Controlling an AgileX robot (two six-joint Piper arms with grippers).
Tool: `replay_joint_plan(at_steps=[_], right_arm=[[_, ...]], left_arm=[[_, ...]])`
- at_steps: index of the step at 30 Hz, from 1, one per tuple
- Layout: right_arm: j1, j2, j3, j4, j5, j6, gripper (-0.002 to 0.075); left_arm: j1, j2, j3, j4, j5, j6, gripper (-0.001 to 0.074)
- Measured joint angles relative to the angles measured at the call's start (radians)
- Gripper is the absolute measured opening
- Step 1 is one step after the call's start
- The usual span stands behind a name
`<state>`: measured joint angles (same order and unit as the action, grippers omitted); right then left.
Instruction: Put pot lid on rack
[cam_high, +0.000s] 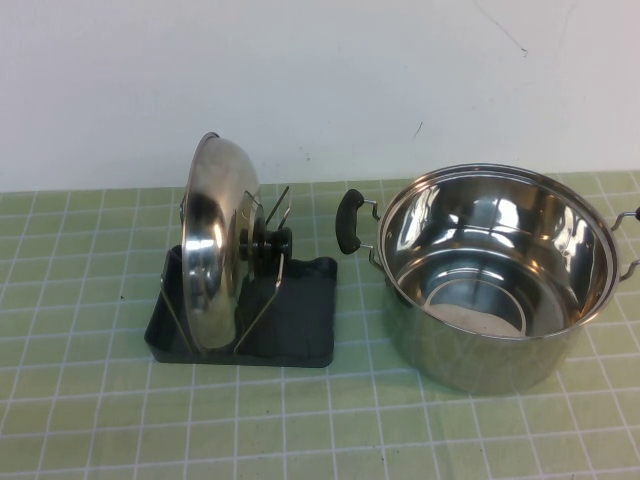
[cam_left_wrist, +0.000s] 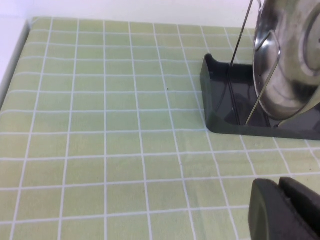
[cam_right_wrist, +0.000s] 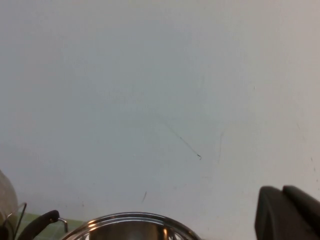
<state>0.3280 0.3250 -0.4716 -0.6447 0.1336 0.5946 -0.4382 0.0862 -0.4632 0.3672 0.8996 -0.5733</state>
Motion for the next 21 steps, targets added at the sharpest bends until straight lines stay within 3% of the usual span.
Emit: replay_joint_plan(at_steps=[16,21], right_arm=[[0.015,0.0,0.0,0.0,0.009,-0.126,-0.0001],[0.015,0.0,0.006,0.005,0.145,-0.122,-0.0001]], left_arm=[[0.0,0.0,0.006,-0.002,0.004,-0.007,0.0001],[0.0,0.0,0.006,-0.002,0.004,-0.007,0.0001]])
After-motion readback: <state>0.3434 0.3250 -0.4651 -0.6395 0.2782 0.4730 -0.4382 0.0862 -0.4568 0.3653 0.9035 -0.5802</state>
